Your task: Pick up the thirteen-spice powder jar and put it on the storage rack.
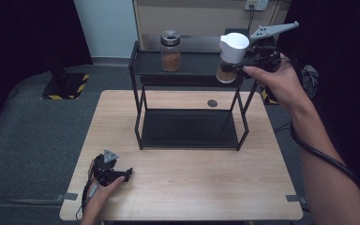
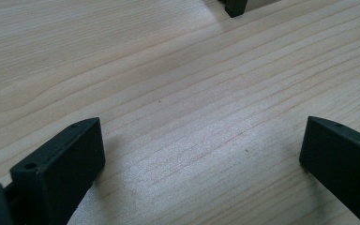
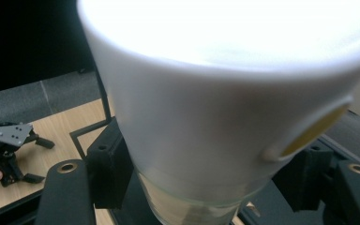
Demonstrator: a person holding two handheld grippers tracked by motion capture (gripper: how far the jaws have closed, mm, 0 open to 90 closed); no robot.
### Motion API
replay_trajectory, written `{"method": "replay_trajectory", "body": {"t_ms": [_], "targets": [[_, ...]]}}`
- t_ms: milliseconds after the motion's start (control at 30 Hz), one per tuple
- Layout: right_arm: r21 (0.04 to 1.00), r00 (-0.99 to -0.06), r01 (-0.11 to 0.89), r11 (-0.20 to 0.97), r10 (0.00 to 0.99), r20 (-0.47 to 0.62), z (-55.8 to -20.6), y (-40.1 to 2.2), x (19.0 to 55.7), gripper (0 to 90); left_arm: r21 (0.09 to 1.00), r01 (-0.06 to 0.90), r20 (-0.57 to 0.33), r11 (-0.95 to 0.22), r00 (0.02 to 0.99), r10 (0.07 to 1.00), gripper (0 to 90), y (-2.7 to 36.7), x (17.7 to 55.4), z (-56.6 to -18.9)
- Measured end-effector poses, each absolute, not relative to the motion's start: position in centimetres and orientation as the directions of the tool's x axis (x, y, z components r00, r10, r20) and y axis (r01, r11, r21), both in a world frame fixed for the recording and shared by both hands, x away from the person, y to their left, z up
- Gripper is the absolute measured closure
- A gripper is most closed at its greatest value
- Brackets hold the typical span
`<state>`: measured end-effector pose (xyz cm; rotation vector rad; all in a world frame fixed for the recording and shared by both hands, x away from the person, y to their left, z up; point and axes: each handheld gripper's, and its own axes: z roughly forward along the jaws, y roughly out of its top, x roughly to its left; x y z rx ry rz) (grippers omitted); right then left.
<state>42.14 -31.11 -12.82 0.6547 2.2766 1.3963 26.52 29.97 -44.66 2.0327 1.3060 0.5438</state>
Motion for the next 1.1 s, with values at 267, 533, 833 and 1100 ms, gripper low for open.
{"method": "replay_trajectory", "body": {"t_ms": [267, 533, 833, 1100], "targets": [[0.898, -0.804, 0.196, 0.394, 0.589, -0.083, -12.2, -30.5, 43.2, 31.6, 0.714, 0.637, -0.004, -0.291, 0.419, 0.908, 0.0, 30.0, 26.5, -44.7], [0.893, -0.797, 0.213, 0.397, 0.599, -0.076, -12.2, -29.9, 44.2, 31.6, 0.714, 0.637, -0.004, -0.291, 0.419, 0.908, 0.0, 30.0, 26.6, -44.7], [0.888, -0.788, 0.226, 0.4, 0.611, -0.075, -12.1, -28.9, 45.3, 31.6, 0.713, 0.636, -0.003, -0.294, 0.422, 0.907, 0.0, 30.0, 26.6, -44.7], [0.882, -0.781, 0.243, 0.405, 0.62, -0.07, -12.2, -28.1, 46.2, 31.6, 0.713, 0.636, -0.004, -0.295, 0.424, 0.906, 0.0, 30.1, 26.6, -44.7]]}}
